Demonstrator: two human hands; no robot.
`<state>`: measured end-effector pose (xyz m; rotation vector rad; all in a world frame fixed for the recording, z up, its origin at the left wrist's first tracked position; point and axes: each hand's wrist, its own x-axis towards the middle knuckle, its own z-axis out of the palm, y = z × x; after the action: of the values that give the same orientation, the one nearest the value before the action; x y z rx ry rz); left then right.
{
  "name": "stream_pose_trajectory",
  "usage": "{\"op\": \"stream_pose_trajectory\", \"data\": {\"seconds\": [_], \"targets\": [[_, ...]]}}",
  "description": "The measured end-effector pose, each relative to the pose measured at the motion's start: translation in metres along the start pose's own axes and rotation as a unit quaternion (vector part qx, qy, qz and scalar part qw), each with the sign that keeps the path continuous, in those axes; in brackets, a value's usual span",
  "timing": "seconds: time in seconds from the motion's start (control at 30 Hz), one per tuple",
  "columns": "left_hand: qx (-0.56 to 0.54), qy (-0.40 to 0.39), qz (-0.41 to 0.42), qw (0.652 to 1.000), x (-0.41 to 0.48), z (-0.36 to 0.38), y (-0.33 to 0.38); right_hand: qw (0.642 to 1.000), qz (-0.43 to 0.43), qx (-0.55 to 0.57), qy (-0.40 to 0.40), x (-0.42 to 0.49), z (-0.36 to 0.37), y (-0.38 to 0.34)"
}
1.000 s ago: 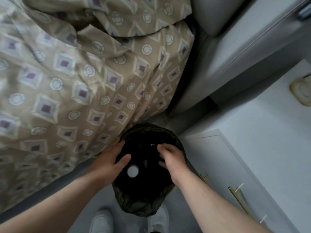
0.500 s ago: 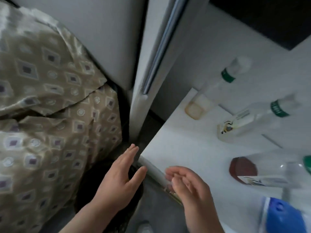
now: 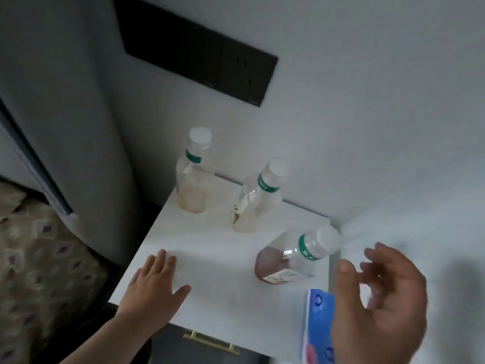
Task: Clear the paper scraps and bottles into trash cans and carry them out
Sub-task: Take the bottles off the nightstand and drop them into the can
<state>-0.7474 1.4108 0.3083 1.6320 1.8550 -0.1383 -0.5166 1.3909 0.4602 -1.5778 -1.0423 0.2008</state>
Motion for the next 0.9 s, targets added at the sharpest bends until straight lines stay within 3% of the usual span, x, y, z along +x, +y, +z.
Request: {"op": "stream_pose_trajectory", "data": {"seconds": [0.13, 0.2, 0.33, 0.53, 0.7, 0.9], "targets": [[0.041, -0.010, -0.008, 0.999, -0.005, 0.001, 0.007, 0.979, 0.105, -0.068, -0.159, 0.022, 0.007, 0.011], [0.037, -0.003, -0.005, 0.999, -0.007, -0.004, 0.015, 0.973, 0.107, -0.070, -0.194, 0.028, 0.013, 0.013], [-0.060, 0.061, 0.055, 0.995, -0.006, -0.038, 0.056, 0.978, 0.094, -0.066, -0.172, 0.042, 0.017, 0.019], [-0.228, 0.222, 0.193, 0.928, 0.003, -0.101, 0.157, 0.971, 0.126, -0.061, -0.193, 0.043, 0.008, 0.030], [-0.305, 0.193, 0.147, 0.921, 0.028, -0.110, 0.185, 0.958, 0.153, -0.067, -0.234, 0.043, 0.002, 0.034], [-0.361, 0.213, 0.171, 0.892, 0.028, -0.115, 0.182, 0.959, 0.141, -0.044, -0.242, 0.046, 0.001, 0.029]]}}
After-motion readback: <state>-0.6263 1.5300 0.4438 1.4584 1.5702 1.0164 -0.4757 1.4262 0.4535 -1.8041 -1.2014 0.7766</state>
